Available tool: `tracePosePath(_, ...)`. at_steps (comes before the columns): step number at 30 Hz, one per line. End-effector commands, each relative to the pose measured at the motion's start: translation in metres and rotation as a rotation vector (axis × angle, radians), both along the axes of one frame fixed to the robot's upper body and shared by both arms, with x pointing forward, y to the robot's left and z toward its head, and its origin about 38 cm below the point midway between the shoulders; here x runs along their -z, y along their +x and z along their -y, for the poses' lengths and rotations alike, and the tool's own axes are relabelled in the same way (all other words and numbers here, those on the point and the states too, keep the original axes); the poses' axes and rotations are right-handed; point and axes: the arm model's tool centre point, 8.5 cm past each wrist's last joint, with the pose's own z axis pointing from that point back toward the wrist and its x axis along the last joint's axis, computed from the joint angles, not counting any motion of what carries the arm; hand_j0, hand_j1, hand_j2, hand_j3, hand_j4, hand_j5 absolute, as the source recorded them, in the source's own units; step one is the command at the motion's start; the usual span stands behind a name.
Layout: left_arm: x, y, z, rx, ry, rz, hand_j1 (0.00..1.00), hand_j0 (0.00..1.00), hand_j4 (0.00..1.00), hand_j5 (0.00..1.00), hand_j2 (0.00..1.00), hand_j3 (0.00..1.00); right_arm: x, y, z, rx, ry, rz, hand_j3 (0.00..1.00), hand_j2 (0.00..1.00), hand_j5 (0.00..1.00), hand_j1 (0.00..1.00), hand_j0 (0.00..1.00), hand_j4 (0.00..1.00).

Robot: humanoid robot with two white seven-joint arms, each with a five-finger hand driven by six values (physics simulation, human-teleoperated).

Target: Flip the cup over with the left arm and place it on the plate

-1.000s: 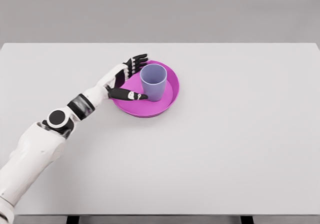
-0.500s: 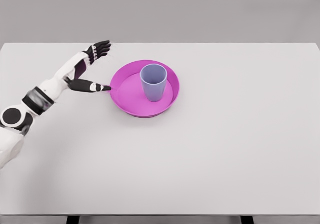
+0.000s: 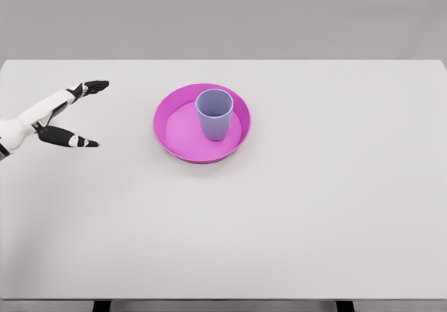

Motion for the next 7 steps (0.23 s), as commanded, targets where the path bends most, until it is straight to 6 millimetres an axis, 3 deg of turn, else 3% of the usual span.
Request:
tracePosePath(1,-0.008,-0.003,-0.018,-0.024,0.041,0.006,1.0,1.0,1.0,1.0,1.0,1.0,0.0,0.0,0.0,0.0,0.0,-0.001,1.0,1.0,1.0,1.0,1.0,1.0)
tracePosePath(2,-0.016,-0.001,-0.023,-0.041,0.034,0.027,1.0,1.0,1.0,1.0,1.0,1.0,0.0,0.0,0.0,0.0,0.0,-0.001,1.0,1.0,1.0,1.0,1.0,1.0)
tracePosePath(7,-0.011,-0.008,-0.029,-0.041,0.073,0.013,1.0,1.0,1.0,1.0,1.0,1.0,0.0,-0.001,0.0,0.0,0.001,-0.001,1.0,1.0,1.0,1.0,1.0,1.0)
